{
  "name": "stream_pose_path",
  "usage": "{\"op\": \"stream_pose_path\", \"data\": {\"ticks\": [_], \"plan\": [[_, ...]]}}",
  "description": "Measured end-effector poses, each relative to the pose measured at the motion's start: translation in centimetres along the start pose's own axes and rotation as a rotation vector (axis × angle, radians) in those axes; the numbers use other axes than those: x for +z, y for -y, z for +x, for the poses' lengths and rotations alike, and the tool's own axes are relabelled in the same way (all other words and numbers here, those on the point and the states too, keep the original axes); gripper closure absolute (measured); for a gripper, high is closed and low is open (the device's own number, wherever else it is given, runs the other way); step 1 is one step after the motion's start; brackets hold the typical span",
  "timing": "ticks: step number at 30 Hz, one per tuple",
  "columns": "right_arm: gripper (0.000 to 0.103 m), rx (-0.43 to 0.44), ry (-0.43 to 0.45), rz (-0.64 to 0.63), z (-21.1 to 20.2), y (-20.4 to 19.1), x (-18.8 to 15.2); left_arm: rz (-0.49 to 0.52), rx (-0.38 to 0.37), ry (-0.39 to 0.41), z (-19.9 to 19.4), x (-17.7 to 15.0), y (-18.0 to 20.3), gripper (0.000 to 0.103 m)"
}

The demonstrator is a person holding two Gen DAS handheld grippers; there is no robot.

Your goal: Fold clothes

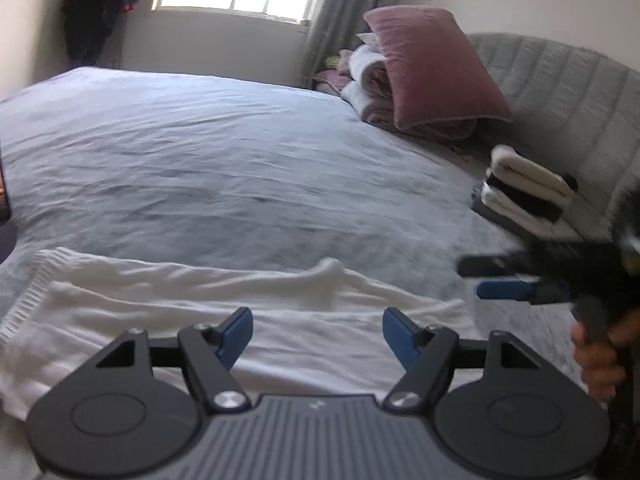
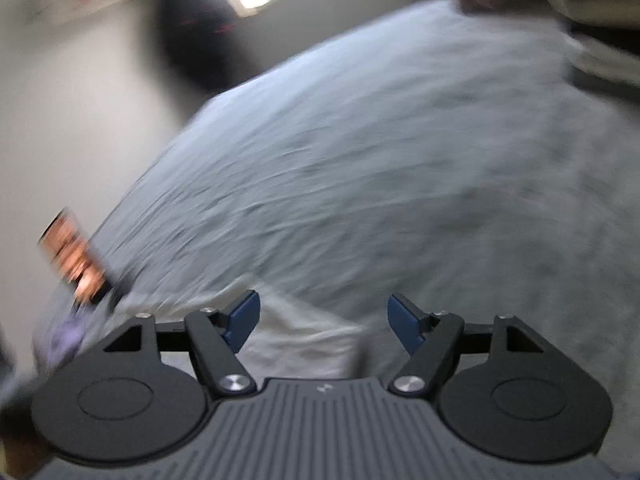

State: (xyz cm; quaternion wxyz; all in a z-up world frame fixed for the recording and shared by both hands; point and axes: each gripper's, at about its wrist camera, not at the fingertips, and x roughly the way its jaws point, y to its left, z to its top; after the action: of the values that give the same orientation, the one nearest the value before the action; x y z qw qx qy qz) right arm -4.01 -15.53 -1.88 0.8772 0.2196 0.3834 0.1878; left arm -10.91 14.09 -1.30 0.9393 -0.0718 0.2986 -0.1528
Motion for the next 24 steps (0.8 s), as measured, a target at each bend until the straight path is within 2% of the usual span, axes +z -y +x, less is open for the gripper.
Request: {"op": "stream_pose_path", "data": {"ticks": [2,4,7,9,11,17,20,21,24], "plan": [[0.038,-0.002,-0.042,0.08,0.4,1.2,0.5,0.013,-0.02,0.005,-0.2,-0.6,1.5,0.031],[0.039,0.0,-0.083,0.125,0.6,1.8,0.7,0.016,-0.043,0.01,-0.2,-1.2,3.1,0.031],[0.044,0.03,-0.131,0.206,0.7,2.7,0.5,0.021,-0.064,0.004,-0.3,-2.3,5.1,0.031],[0.056,0.063,-0.167,0.265,0.9,3.1,0.3,0.022,-0.062,-0.009,-0.1,-3.0,6.3,0.031],[0.062,0.106,-0.212,0.298,1.2,3.1,-0.1,0.02,-0.067,-0.015,-0.2,-3.7,7.7,0.032],[0.064,0.133,-0.258,0.335,1.1,3.4,-0.9,0.067,-0.055,-0.016,-1.0,-5.3,11.4,0.034],[0.067,0.144,-0.272,0.346,0.8,3.9,-1.2,0.069,-0.053,-0.04,-0.9,-6.0,12.4,0.05],[0.064,0.15,-0.278,0.34,0.8,3.9,-1.3,0.076,-0.038,-0.057,-0.7,-6.3,12.7,0.061],[0.063,0.167,-0.292,0.315,0.7,3.8,-1.8,0.111,0.02,-0.078,-0.4,-7.2,13.2,0.064]]}}
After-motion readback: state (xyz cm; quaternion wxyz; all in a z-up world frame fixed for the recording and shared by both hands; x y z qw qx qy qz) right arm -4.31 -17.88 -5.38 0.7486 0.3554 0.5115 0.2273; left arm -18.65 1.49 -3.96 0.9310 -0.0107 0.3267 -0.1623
